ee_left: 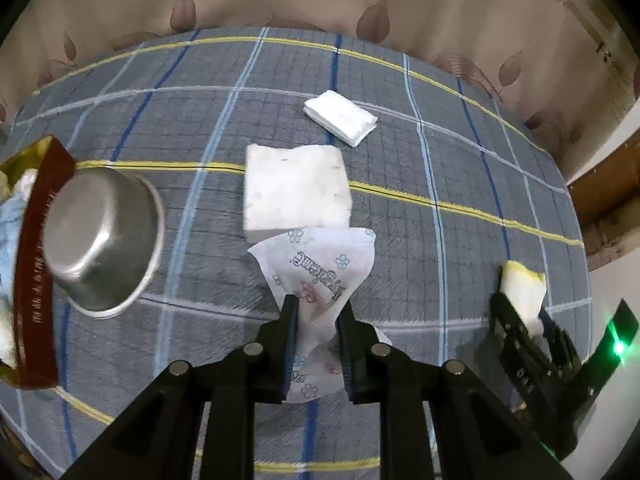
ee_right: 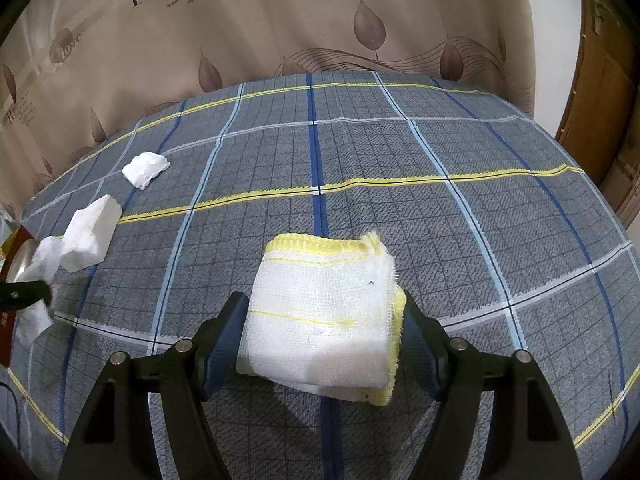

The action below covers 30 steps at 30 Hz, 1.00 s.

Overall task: Organize soft objects
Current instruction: 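Carry the printed wrapper over the gold tray with the left gripper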

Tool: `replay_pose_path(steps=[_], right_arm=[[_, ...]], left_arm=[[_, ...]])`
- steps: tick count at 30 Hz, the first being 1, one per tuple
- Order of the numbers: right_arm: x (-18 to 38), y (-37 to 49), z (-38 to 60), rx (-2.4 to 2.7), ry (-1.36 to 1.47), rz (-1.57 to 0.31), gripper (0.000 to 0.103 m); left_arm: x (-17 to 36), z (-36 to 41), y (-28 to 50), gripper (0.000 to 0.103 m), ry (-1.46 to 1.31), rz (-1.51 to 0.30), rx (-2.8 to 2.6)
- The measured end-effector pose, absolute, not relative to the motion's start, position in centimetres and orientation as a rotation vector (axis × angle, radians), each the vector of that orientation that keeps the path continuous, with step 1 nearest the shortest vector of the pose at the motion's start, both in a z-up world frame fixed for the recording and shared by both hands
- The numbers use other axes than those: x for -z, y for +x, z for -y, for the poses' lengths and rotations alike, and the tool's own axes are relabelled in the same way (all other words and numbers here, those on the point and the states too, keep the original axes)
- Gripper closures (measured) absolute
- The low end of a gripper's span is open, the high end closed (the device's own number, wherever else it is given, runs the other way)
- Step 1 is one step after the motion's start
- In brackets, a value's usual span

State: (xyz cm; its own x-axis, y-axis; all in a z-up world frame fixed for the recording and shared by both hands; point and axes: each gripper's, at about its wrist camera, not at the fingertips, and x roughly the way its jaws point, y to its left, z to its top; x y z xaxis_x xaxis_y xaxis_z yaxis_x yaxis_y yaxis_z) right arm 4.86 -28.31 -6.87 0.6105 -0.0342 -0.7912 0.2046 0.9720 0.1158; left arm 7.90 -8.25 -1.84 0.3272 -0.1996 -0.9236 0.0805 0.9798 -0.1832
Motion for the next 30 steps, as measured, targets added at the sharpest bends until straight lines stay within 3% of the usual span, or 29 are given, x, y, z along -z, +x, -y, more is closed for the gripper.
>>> replay_pose_path(steps=[15, 30], right_arm=[[7.0, 5.0, 28.3, 0.144, 0.190, -0.911, 0.031], [7.1, 5.1, 28.2, 0.148, 0.184, -0.914, 0.031]], left_arm=[[-1.6, 1.7, 4.7, 0.084, -0.006, -1.150, 0.175], [-6.4, -11.7, 3.9, 0.084, -0.020, -1.087, 0.009]])
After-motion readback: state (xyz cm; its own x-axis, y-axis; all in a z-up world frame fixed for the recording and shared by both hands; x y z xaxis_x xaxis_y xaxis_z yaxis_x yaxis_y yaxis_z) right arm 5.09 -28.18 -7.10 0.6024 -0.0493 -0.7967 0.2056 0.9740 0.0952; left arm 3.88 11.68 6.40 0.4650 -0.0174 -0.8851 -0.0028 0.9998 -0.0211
